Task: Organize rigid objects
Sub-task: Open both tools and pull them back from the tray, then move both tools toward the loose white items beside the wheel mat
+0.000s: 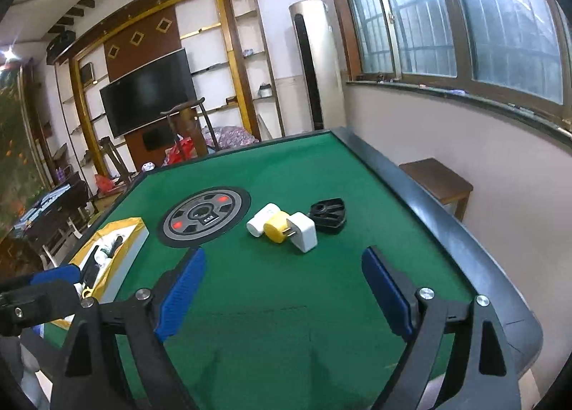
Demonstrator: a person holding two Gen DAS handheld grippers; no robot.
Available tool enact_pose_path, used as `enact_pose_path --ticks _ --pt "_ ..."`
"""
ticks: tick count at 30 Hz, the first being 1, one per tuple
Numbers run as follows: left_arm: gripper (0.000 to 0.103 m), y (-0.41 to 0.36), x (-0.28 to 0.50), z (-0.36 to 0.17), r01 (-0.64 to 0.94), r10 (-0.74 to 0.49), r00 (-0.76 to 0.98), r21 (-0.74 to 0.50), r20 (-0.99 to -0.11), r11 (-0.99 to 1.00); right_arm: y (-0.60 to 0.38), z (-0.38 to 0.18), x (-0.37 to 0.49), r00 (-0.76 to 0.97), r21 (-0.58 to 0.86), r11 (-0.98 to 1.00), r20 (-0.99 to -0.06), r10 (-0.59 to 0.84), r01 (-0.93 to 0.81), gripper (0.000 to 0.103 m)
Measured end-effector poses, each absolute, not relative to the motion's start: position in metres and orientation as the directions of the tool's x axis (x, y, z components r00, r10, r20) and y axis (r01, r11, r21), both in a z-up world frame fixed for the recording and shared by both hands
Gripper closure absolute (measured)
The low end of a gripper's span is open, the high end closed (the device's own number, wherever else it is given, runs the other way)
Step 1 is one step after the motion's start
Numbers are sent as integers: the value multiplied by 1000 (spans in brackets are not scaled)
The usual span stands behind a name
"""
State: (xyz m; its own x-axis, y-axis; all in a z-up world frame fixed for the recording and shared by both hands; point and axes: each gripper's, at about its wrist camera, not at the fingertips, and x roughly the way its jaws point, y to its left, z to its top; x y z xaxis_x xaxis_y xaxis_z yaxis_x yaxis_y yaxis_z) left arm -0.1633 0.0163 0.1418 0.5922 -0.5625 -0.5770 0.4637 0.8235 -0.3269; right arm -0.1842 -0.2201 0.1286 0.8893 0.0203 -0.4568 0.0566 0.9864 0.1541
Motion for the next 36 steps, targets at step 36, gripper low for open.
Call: enact_pose_path --ticks 36 --pt "1 90 -105 137 178 -97 741 55 -664 983 -257 99 -3 668 221 974 -733 127 57 19"
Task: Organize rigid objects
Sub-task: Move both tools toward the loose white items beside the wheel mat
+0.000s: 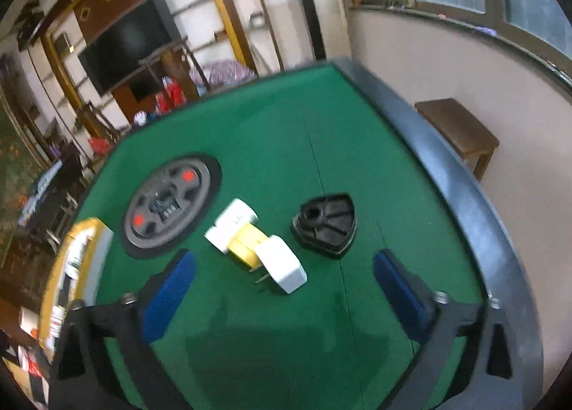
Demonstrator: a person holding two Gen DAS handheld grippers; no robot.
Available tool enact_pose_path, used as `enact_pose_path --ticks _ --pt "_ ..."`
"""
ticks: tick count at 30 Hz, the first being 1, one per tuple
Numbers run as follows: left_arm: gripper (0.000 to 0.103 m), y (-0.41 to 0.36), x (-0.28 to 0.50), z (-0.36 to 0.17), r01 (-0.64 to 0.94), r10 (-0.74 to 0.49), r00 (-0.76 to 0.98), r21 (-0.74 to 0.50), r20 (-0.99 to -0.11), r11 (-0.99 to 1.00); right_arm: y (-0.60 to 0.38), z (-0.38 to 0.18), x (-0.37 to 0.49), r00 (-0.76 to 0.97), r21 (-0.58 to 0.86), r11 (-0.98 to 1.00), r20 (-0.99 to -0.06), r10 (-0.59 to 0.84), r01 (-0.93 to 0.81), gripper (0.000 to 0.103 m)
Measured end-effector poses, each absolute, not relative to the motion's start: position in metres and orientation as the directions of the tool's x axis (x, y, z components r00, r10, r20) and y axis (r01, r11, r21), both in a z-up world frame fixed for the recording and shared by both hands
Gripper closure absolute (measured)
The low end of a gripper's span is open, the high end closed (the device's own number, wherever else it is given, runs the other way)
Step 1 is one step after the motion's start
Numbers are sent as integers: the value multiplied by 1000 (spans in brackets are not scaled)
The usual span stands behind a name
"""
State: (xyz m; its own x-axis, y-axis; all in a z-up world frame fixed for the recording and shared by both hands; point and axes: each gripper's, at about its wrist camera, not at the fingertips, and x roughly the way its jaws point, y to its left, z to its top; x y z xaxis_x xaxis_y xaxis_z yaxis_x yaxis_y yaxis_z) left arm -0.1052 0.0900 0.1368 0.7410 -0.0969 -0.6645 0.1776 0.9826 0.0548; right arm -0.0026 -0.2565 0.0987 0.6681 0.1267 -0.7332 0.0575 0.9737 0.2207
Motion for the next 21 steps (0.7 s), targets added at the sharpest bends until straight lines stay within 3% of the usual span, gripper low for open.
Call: enact_pose_path --ticks 1,3,7,10,14,16,21 --pt "1 88 -100 128 189 -122 717 24 -686 982 -256 94 1 659 219 974 -741 130 54 31" --pt "1 82 -95 118 210 -159 688 -15 -708 977 -257 80 8 629 223 974 -763 149 39 36" --pt "1 71 -87 115 225 -210 676 -73 -706 972 -257 61 19 623 270 963 -753 210 1 36" --pt "1 65 -82 113 241 -239 664 -100 -709 965 -252 49 20 559 411 907 -732 389 -93 35" --pt "1 50 -75 111 262 -245 656 -90 -714 961 -243 57 -4 450 574 767 -626 637 -287 35" --pt "1 39 -61 105 271 -265 634 -112 -727 956 -252 67 -9 515 556 785 -605 607 -273 34" --pt "1 7 -18 87 289 -323 580 -182 -748 940 -295 64 0 722 494 868 -584 372 -48 28"
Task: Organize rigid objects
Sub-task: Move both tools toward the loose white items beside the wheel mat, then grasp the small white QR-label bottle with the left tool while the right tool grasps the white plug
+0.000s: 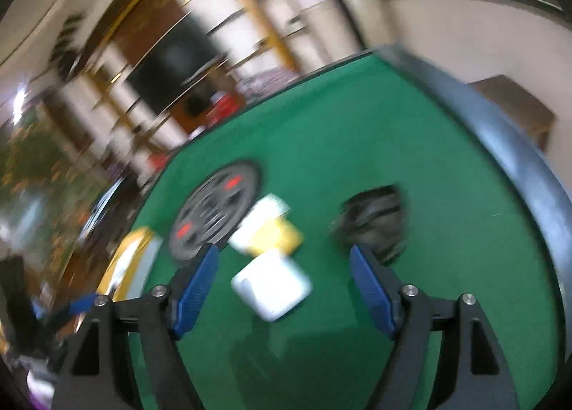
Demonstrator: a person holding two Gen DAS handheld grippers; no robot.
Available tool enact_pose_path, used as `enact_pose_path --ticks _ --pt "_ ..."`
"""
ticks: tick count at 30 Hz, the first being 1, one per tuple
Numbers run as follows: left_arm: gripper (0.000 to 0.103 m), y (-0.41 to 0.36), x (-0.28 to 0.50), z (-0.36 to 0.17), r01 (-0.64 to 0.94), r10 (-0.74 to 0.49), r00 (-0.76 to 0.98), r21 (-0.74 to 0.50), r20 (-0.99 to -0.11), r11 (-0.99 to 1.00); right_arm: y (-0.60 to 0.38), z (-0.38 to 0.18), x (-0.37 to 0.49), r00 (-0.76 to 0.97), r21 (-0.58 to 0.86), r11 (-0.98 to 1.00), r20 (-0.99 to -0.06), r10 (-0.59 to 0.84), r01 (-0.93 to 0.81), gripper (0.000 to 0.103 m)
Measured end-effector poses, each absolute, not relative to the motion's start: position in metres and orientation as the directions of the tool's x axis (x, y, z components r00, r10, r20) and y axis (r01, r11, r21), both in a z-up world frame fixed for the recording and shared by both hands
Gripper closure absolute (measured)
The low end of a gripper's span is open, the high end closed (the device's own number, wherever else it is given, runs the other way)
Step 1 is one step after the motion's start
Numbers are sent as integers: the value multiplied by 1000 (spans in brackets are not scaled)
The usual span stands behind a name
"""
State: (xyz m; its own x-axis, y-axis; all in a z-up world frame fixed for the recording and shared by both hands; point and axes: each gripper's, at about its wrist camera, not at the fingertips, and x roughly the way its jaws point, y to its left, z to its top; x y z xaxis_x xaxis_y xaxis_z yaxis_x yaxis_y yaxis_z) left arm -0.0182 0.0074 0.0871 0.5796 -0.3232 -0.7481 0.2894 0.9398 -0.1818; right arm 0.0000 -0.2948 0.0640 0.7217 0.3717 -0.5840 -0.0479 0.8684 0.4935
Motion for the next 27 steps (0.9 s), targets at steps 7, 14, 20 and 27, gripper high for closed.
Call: enact_pose_path --ticks 7,14,20,27 --pt "1 -37 67 63 274 -385 530 -277 -756 921 -333 55 -2 772 576 815 -543 331 56 27" --pt "23 -71 120 42 313 -335 516 -191 -788 931 -336 49 -1 758 613 788 -541 364 59 27" --pt "24 -79 118 33 361 -342 493 -169 -800 917 -335 50 2 758 627 778 -530 381 48 27" --pt "53 -100 117 27 406 -309 504 -95 -807 909 -332 47 7 750 628 776 -541 382 58 26"
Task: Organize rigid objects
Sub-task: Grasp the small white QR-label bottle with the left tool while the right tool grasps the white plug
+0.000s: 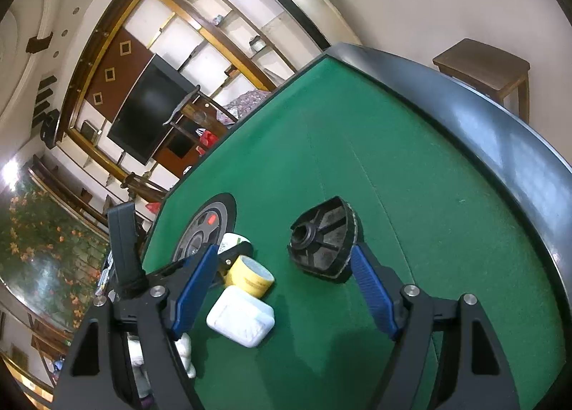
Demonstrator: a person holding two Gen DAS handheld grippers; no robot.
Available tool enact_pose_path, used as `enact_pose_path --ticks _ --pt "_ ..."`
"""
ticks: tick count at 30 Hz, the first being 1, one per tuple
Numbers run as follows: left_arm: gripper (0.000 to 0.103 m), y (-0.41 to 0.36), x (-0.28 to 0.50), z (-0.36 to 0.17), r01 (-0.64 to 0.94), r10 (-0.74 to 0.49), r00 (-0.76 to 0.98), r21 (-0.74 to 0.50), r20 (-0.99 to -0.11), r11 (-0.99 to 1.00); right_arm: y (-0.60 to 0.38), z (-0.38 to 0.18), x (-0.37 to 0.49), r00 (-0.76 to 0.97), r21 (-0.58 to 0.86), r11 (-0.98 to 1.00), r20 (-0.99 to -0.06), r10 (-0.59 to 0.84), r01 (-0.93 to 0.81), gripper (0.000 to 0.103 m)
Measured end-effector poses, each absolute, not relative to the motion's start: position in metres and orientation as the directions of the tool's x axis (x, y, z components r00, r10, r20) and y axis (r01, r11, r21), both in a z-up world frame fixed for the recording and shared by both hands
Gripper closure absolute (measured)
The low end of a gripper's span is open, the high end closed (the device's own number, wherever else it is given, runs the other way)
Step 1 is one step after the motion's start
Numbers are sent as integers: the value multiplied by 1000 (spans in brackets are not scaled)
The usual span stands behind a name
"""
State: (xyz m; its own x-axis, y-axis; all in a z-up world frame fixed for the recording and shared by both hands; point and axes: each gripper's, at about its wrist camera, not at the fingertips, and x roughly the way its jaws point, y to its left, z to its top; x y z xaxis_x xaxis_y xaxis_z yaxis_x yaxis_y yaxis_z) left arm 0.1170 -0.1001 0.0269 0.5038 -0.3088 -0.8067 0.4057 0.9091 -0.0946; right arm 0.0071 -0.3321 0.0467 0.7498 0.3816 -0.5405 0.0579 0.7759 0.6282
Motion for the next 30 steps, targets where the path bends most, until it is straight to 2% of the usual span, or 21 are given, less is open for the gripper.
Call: enact_pose_path --ticks 1,2,11,22,26,30 --pt "59 -103 115 27 419 -311 500 -89 -808 904 -333 46 7 750 626 777 -542 379 60 26" --pt "69 -104 112 26 428 -320 495 -94 -808 899 -332 45 8 749 621 782 -547 373 64 26" --pt "69 -77 80 44 381 -348 506 -158 -789 911 -324 40 15 725 575 815 -594 349 79 26" --pt "69 -23 -8 77 362 -373 551 -189 -747 913 -317 29 23 685 538 838 -644 341 88 26" --pt "69 -4 -32 80 335 -392 554 -234 -735 913 -302 29 21 650 522 853 -657 382 26 26" --pt "69 8 -53 81 334 -368 574 -201 -732 921 -273 34 6 590 445 892 -700 402 -79 26"
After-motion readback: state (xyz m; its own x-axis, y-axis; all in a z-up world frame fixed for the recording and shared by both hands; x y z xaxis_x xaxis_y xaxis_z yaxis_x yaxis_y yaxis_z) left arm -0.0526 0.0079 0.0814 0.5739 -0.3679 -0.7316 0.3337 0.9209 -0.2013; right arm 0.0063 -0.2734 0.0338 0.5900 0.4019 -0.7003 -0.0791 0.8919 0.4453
